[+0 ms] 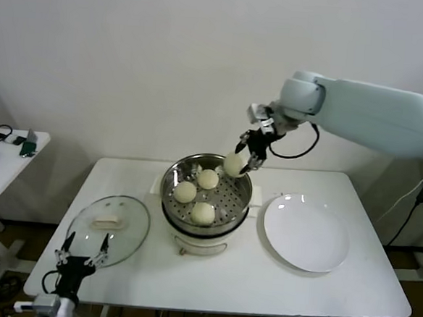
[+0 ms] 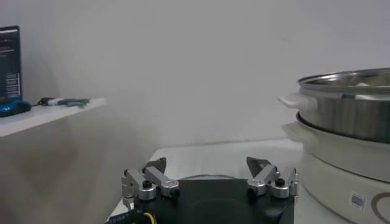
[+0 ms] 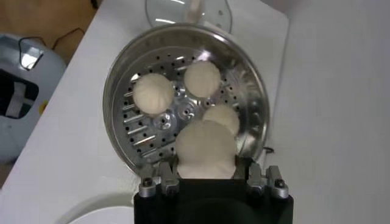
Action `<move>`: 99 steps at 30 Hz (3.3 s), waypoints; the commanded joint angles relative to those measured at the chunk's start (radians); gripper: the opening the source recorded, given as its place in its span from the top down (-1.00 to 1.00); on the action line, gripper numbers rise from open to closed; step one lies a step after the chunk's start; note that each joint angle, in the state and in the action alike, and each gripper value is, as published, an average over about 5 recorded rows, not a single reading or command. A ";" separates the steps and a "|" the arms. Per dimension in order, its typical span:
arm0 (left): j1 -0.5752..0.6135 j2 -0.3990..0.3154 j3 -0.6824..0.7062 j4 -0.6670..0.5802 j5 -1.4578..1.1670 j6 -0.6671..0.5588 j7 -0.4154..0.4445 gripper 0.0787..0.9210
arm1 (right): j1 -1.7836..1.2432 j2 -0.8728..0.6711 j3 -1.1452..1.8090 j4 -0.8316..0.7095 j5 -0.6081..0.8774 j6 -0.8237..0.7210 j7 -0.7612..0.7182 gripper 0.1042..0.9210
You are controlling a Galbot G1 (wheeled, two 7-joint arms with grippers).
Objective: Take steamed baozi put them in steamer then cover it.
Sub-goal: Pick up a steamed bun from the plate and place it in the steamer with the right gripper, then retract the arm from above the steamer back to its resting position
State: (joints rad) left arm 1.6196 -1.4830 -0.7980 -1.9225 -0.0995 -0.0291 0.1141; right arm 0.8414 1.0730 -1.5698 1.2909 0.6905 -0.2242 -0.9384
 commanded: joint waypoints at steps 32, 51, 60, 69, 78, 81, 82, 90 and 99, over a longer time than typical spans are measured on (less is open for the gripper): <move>0.010 0.003 -0.010 -0.010 -0.009 -0.004 -0.001 -0.77 | -0.181 0.077 0.029 -0.070 -0.063 -0.016 0.030 -0.62; 0.000 0.004 0.005 -0.030 -0.001 0.010 0.000 -0.77 | -0.393 -0.268 0.619 -0.006 0.198 -0.032 0.591 -0.76; -0.017 0.008 0.006 -0.026 0.012 0.019 -0.005 -0.77 | -0.823 -0.472 1.106 0.094 0.201 0.019 0.813 -0.76; -0.035 0.014 0.001 -0.030 0.087 -0.002 -0.017 -0.77 | -1.484 -0.595 1.698 0.220 0.187 0.140 0.852 -0.76; -0.030 0.040 0.004 -0.042 0.158 -0.034 -0.033 -0.77 | -2.118 -0.358 2.258 0.391 0.114 0.223 0.830 -0.76; -0.033 0.061 0.001 -0.043 0.201 -0.023 -0.037 -0.77 | -2.236 -0.246 2.339 0.443 0.077 0.252 0.826 -0.76; -0.035 0.069 0.000 -0.042 0.219 -0.023 -0.038 -0.77 | -2.271 -0.212 2.357 0.456 0.061 0.264 0.823 -0.76; -0.052 0.123 0.006 -0.028 0.346 -0.034 -0.058 -0.77 | -2.445 0.001 2.398 0.524 -0.081 0.386 0.791 -0.76; -0.031 0.294 0.017 0.034 0.714 -0.075 -0.216 -0.77 | -2.529 0.163 2.345 0.543 -0.126 0.527 0.791 -0.76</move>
State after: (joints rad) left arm 1.5793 -1.3436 -0.7887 -1.9318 0.2437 -0.0780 0.0362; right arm -1.4406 1.0115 0.6856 1.7696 0.6482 0.1443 -0.1487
